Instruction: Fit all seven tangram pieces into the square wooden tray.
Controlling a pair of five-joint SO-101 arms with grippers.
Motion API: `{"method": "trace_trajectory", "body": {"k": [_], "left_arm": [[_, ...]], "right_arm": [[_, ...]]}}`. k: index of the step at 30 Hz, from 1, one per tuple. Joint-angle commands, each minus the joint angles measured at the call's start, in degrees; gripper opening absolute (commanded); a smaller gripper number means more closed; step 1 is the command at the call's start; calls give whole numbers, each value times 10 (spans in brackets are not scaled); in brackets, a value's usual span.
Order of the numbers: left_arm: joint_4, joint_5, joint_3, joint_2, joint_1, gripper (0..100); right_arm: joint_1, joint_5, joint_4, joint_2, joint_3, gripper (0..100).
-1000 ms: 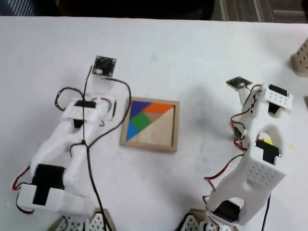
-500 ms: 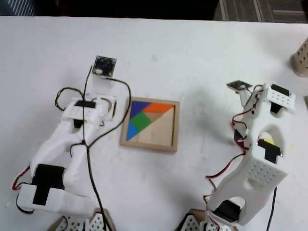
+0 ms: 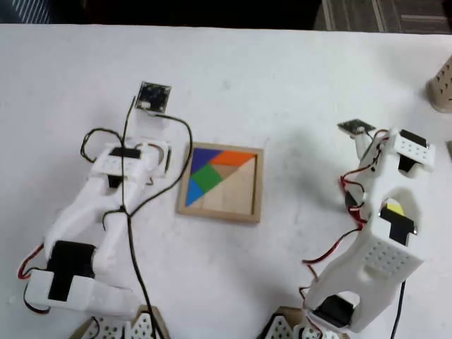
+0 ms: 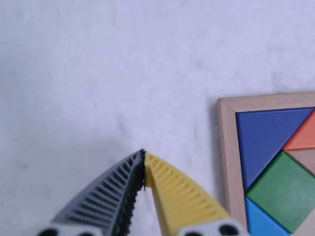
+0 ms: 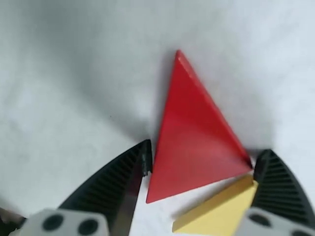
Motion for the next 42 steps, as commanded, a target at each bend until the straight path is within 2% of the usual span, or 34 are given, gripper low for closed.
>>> {"method": "trace_trajectory", "body": {"k": [1, 7, 10, 15, 24, 30, 35, 37, 39, 42], "left_arm": [[-19, -6, -33, -2, 0, 24], [-19, -6, -33, -2, 0, 24], [-19, -6, -33, -2, 0, 24], [-19, -6, -33, -2, 0, 24], [-19, -6, -33, -2, 0, 24], [-19, -6, -33, -2, 0, 24], [-19, -6, -33, -2, 0, 24], [-19, -6, -33, -2, 0, 24], [-19, -6, -33, -2, 0, 24], [-19, -6, -33, -2, 0, 24]], "right_arm": [[7, -10, -19, -2, 0, 299], [7, -38, -20, -7, -2, 113], [7, -47, -19, -5, -9, 68], [11, -57, -13, -7, -27, 65], [7, -57, 92, -38, -94, 63], [17, -54, 114, -89, -91, 67], [45, -51, 137, -127, -78, 143], [59, -25, 137, -145, -47, 163], [76, 13, 133, -165, 6, 142], [102, 50, 106, -198, 87, 50]]}}
